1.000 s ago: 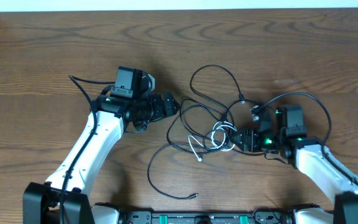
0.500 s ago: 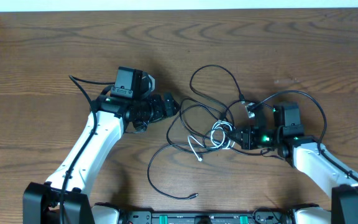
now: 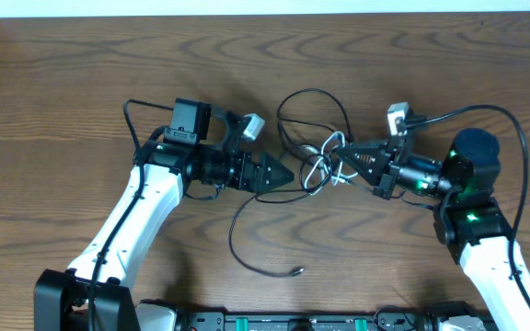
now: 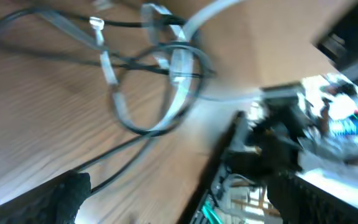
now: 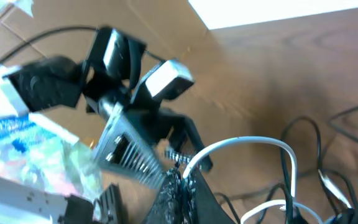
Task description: Untangle cables
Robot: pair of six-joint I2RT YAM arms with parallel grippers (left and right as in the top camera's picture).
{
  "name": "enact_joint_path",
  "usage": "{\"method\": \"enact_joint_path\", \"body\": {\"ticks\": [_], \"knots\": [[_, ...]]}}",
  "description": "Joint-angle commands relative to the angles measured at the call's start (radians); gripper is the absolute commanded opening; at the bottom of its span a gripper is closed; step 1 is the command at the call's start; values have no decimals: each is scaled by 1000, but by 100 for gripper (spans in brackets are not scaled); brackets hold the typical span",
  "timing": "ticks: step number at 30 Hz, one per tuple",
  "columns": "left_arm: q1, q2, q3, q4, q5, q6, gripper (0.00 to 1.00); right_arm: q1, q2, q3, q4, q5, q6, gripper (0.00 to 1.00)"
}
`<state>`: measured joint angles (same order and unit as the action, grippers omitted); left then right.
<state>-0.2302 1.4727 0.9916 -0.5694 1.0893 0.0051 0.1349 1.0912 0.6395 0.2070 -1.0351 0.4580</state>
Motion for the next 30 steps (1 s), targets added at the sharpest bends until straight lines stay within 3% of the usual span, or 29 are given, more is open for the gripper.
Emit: {"method": "enact_joint_path", "body": {"ticks": [1, 4, 8, 12, 20, 22, 30], "knots": [[2, 5, 2, 22, 194, 140, 98, -11, -7, 68, 7, 23, 43, 1], [2, 5, 2, 72, 249, 125, 98, -8, -7, 92, 7, 24, 42, 1], [-9, 5, 2, 192, 204, -55, 98, -8, -6, 93, -16, 23, 43, 1], [-64, 5, 2, 251, -135, -343, 98, 6, -7, 93, -16, -4, 43, 1], [-315, 8, 2, 307, -793, -690, 98, 24, -8, 93, -2, -24, 44, 1], [-387, 20, 2, 332, -952, -744, 98, 24, -8, 93, 17, -53, 72, 1], [-453, 104, 2, 490, -1191, -744, 98, 24, -43, 93, 160, -191, 200, 1]]}}
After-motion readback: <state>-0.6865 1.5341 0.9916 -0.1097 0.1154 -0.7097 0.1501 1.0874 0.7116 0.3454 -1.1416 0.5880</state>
